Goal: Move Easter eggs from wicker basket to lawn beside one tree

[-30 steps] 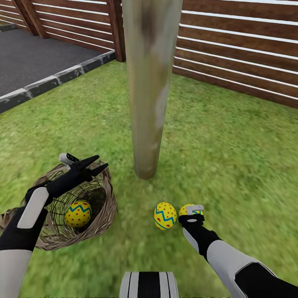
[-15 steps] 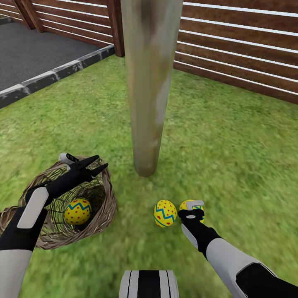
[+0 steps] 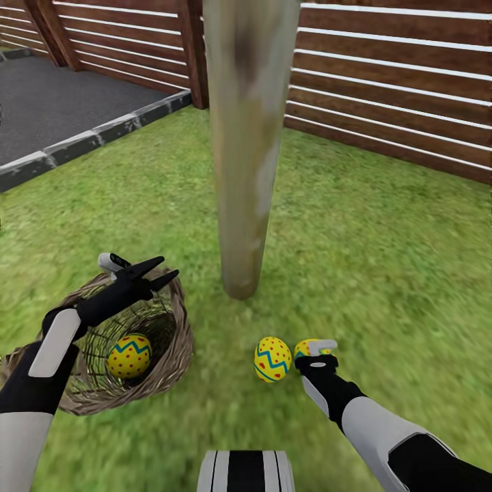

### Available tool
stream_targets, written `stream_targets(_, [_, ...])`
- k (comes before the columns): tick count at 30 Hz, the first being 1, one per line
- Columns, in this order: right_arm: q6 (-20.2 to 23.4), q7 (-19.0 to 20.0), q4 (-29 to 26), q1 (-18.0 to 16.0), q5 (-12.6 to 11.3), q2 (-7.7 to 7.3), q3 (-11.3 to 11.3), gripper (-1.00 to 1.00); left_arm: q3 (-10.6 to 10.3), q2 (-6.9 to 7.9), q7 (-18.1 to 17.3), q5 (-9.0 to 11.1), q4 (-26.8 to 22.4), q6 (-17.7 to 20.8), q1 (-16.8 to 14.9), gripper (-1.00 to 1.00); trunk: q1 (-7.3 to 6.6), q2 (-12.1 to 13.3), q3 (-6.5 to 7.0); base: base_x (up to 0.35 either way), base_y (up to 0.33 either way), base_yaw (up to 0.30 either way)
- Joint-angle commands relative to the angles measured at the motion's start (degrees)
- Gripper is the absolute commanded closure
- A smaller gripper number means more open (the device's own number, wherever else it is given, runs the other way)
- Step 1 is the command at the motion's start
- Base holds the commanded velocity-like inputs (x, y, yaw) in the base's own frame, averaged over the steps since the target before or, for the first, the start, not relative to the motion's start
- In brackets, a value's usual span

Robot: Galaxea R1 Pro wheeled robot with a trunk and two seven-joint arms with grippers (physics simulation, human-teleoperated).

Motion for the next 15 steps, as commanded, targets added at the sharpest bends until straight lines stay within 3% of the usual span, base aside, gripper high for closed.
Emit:
stream_targets(1, [0.4, -0.4, -0.1, 0.0, -0.4, -0.03, 0.5, -1.00, 0.0, 0.00, -0.2, -0.1, 0.0, 0.2, 0.0, -1.00, -0.03, 0.0, 0.19, 0.000, 0.000, 0.000])
stream_targets(15, [0.4, -0.4, -0.1, 0.0, -0.4, -0.03, 0.5, -1.00, 0.0, 0.00, -0.1, -0.1, 0.0, 0.2, 0.0, -1.00, -0.39, 0.2, 3.29, 0.000, 0.000, 0.000])
